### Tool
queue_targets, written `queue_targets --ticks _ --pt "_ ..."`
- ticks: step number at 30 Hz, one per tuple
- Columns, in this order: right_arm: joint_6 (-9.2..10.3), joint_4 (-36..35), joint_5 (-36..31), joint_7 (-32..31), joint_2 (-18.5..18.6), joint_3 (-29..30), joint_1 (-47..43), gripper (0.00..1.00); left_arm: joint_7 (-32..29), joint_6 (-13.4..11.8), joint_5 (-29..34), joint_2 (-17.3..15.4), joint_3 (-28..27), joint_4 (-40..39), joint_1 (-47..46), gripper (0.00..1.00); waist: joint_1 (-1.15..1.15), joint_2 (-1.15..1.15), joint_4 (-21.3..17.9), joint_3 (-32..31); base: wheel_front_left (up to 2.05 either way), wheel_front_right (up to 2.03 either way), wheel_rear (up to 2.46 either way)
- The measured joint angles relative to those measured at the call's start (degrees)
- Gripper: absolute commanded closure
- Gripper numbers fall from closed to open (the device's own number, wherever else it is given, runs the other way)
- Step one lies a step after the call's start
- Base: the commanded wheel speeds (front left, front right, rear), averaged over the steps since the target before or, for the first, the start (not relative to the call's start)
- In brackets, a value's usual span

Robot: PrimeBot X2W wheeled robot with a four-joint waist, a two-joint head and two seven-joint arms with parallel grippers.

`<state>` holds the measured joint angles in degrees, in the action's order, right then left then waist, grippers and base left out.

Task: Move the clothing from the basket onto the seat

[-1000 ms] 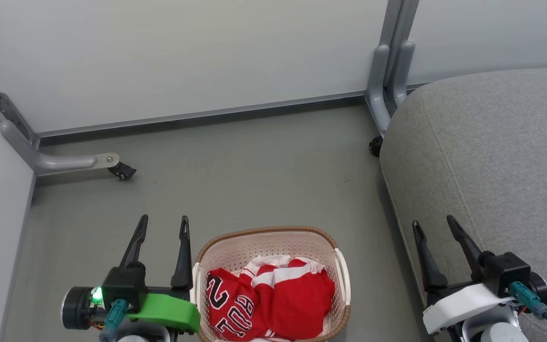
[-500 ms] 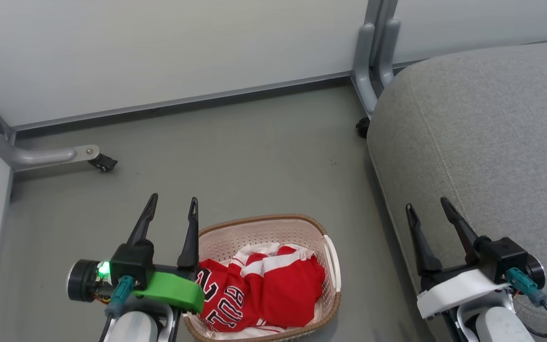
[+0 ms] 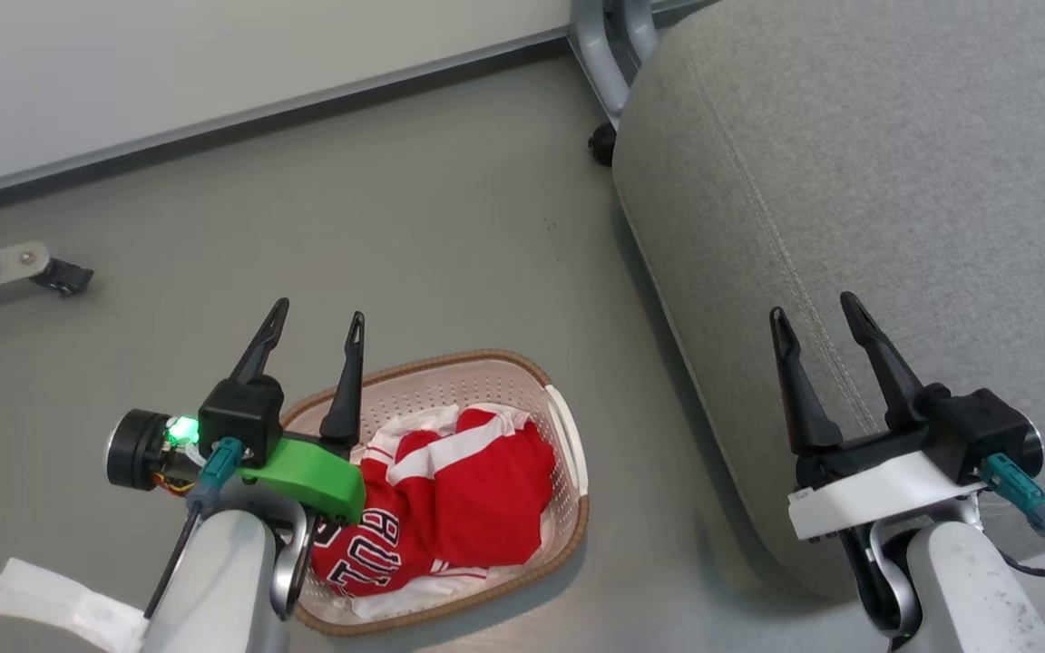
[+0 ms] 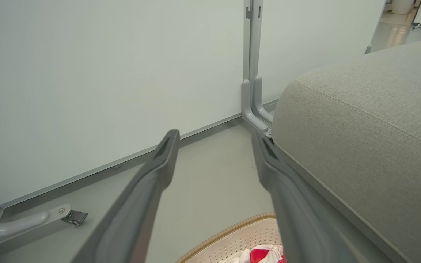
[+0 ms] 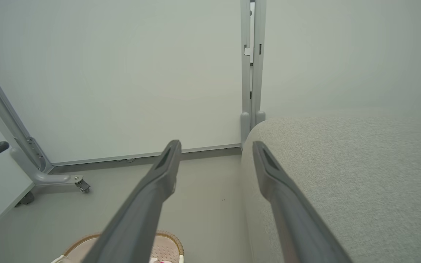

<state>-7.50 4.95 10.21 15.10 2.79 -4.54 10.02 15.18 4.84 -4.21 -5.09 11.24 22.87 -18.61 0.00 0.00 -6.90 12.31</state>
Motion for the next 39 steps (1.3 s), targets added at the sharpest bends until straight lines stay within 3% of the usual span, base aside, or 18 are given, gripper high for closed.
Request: queue_targets --ticks 19,27,39 --pt "0.0 -6.02 2.86 0.01 0.05 -0.77 6.55 0.0 0.0 2.22 3.8 -5.68 6.15 19.31 -17.4 0.0 0.0 0.0 -8.63 17.69 0.0 0.0 0.0" --pt "0.0 -7.77 3.03 0.01 0.04 -1.71 9.18 0.0 0.0 2.47 4.81 -7.2 11.84 28.33 -23.6 0.0 0.0 0.0 -9.98 25.07 0.0 0.0 0.0" --pt "0.0 -10.81 3.27 0.01 0.03 -2.99 11.15 0.0 -0.05 2.55 3.26 -8.37 25.26 41.89 -33.77 0.0 0.0 0.0 -11.38 35.21 0.0 0.0 0.0"
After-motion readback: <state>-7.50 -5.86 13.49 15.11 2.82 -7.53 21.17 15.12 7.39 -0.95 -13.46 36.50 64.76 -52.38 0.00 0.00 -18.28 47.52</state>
